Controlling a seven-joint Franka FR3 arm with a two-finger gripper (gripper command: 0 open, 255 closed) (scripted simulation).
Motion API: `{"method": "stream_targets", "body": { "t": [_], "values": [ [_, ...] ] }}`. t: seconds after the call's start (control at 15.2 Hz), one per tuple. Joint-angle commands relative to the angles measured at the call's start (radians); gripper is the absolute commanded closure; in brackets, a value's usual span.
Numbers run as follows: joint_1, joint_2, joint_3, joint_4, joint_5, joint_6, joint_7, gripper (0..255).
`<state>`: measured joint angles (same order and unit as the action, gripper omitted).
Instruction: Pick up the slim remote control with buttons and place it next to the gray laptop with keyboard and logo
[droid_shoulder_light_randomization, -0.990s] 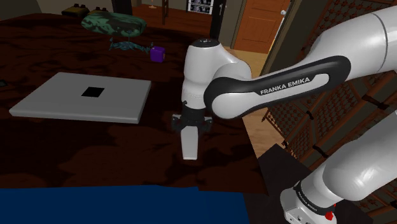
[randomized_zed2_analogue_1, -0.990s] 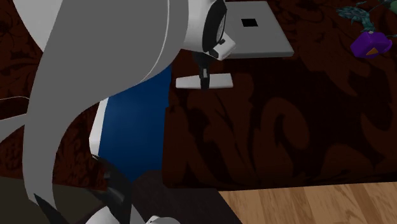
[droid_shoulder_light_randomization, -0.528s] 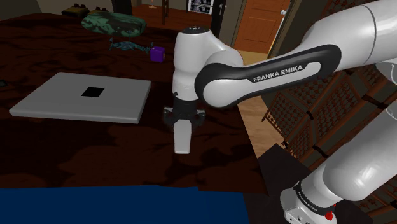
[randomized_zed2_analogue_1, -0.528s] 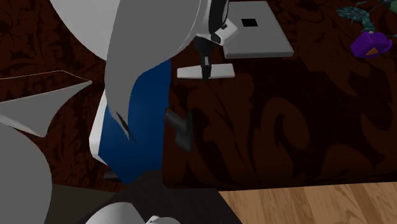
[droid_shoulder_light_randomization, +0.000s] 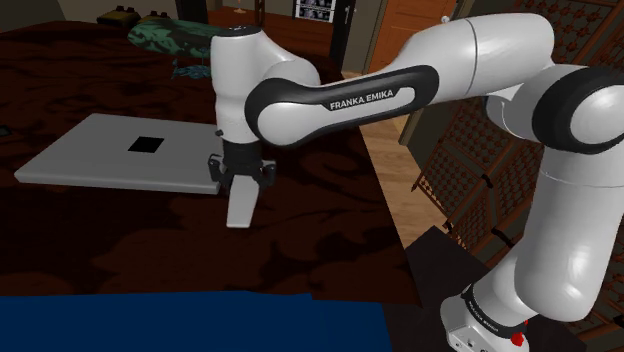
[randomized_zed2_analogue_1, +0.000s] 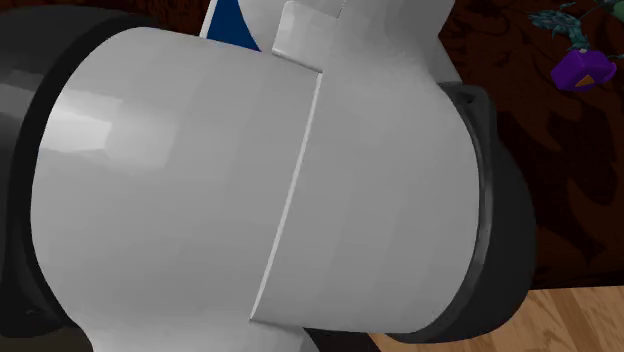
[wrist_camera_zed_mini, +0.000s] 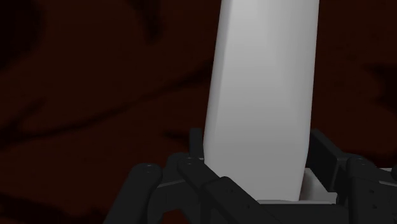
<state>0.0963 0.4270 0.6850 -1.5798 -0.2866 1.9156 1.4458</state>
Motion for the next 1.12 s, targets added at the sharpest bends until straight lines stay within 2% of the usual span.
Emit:
{"method": "stream_targets", "body": {
  "t": [0.0, 0.2, 0.26, 1.06],
  "values": [
    [0.057, 0.097, -0.020, 0.136, -0.048, -0.051, 0.016, 255],
    [0.161, 0.254, -0.057, 0.392, -0.106, -0.153, 0.015, 255],
    [0.208, 0.322, -0.073, 0.512, -0.126, -0.201, 0.007, 255],
    [0.181, 0.341, -0.085, 0.375, -0.141, -0.054, 0.030, 255]
  ]
}}
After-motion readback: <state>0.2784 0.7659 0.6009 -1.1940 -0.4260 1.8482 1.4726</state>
